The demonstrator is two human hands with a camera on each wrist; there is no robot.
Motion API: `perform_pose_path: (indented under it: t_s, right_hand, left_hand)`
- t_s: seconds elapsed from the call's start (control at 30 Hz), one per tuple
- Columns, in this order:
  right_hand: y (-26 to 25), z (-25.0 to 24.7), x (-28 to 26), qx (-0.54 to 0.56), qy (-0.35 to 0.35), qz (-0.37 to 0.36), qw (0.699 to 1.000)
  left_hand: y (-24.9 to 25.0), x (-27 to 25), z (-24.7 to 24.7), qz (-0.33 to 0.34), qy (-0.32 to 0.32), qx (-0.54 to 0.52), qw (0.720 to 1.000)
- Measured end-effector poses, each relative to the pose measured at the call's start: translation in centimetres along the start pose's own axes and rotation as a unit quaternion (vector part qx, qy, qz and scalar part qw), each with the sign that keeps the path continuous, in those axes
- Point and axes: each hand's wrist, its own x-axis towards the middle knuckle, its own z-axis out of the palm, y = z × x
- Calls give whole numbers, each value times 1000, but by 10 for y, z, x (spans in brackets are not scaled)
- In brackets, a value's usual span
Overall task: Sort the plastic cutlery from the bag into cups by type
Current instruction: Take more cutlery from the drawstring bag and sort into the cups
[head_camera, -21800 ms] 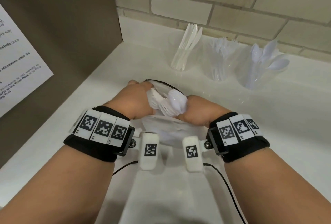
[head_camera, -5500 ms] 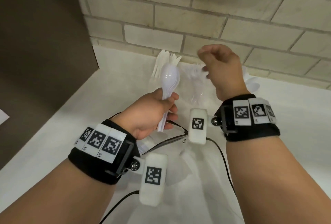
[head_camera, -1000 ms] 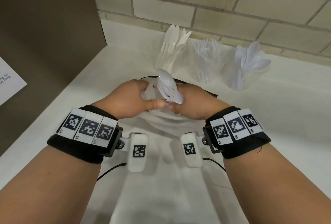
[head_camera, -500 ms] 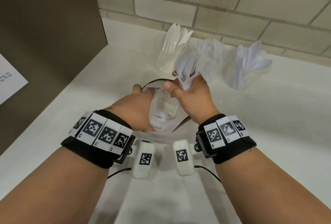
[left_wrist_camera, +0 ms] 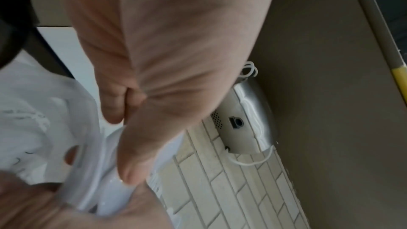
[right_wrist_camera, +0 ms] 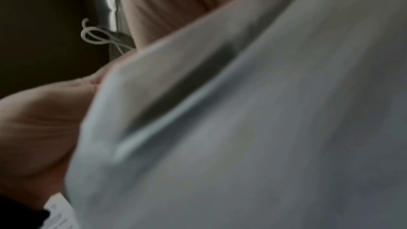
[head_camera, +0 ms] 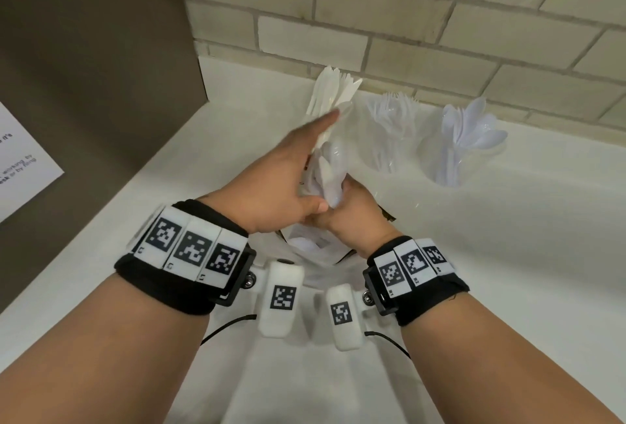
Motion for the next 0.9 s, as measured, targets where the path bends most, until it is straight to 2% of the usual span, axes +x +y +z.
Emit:
perform_pose_path:
  t_s: [0.03,0.1,0.17,0.23,0.27,0.33,0.37,0.43,0.5,0.57,0.67,0.73,0.83,0.9]
  right_hand:
    - [0,1,-1,-12,-15,-2,1000]
    - [-1,2,0,-32,-24,-9,999]
    - [-9,-2,1,-24,-14,-16,999]
    - [-18,-11,4,-2,20,-35,999]
    - [-24,-16,5,33,47,-42,997]
    - [-34,-25,9,164,84,-40,982]
    - [-40,-28,10,245,80,-42,965]
    - [-53,-33,11,369,53,-58,926]
    - [-65,-36,13,427,29,-71,901]
    - [-75,-39,14,445,19,-90,891]
    - [-85,-36,13,438,21,-107,892]
    - [-84,-30,11,421,19,-103,901]
    - [-77,-20,7,409,-2,-83,909]
    - [-72,-16,6,363,6,-75,929]
  left_hand:
    - [-1,2,3,6,5,31,999]
    - [-1,4,9,4,54,43,998]
    - [1,3,12,19,97,-41,994]
    - [1,0,10,33,136,-169,976]
    - [3,0,9,24,158,-206,965]
    - [5,-1,7,-34,182,-277,943]
    - [7,-2,7,-74,178,-338,921]
    - [8,-1,7,-141,123,-454,871]
    - [9,-1,9,-191,45,-486,852]
    - [10,-1,12,-243,-6,-504,829]
    - [13,1,12,-287,-43,-570,768]
    - [14,2,10,-276,-56,-617,735]
    - [14,3,3,-254,-43,-676,691]
    - [11,3,0,-260,-38,-678,686]
